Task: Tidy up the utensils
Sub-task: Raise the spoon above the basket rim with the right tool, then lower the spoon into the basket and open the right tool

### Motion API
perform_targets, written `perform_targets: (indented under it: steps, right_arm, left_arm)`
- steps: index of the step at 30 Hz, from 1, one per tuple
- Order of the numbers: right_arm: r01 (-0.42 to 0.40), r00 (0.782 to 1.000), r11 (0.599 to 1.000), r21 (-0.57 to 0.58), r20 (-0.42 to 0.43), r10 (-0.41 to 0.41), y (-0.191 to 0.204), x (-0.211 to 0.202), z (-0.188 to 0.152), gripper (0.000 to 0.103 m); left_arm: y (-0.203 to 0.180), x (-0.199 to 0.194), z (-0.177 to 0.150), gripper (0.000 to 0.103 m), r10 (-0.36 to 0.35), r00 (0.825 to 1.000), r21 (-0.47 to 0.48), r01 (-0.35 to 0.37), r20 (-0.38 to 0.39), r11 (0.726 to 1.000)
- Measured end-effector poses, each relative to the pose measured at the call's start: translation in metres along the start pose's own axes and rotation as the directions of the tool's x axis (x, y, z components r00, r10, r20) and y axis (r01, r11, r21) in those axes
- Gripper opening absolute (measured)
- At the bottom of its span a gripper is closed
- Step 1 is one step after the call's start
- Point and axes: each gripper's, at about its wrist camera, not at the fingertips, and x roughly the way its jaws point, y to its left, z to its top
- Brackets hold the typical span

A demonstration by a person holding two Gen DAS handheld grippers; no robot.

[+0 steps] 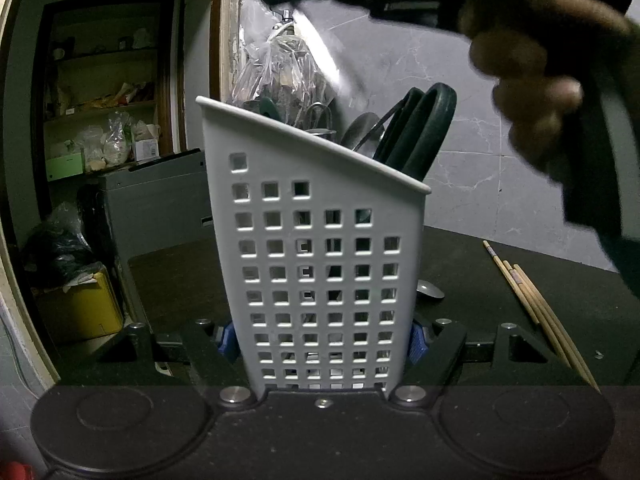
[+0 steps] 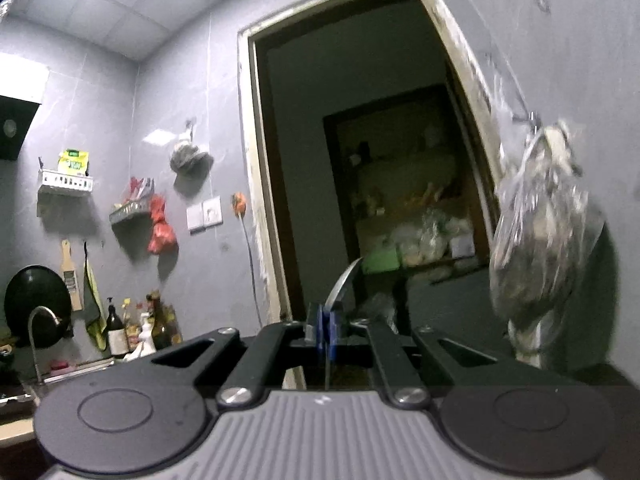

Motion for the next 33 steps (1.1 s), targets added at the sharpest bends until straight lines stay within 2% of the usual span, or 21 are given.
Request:
perform_targets:
  steps: [7, 17, 25, 33]
  right_arm:
    - [-0.014, 1.000, 0.999, 0.050, -0.012, 0.014, -0.016, 0.000, -0.020, 0.004]
    - [-0.040, 0.999, 0.998, 0.051, -0.012, 0.040, -0.019, -0.013, -0.041, 0.004]
    - [-0.061, 0.998, 0.996, 0.070, 0.007, 0.061, -0.017, -0.007, -0.036, 0.004]
    - [0.017, 1.000, 1.000, 0.013, 0.011, -0.018, -0.010, -0.008, -0.052, 0.004]
  left_arm:
    - [0.000, 0.000, 0.000, 0.076, 0.001, 1.000, -0.001, -0.001, -0.001, 1.000]
    - [0.000, 0.000, 0.000, 0.076, 0.001, 1.000, -0.001, -0.001, 0.000, 1.000]
    - [0.000, 0.000, 0.000, 0.076, 0.001, 1.000, 0.000, -0.001, -0.001, 1.000]
    - [0.001, -0.001, 0.001, 0.076, 0.000, 1.000, -0.003, 0.000, 0.000, 1.000]
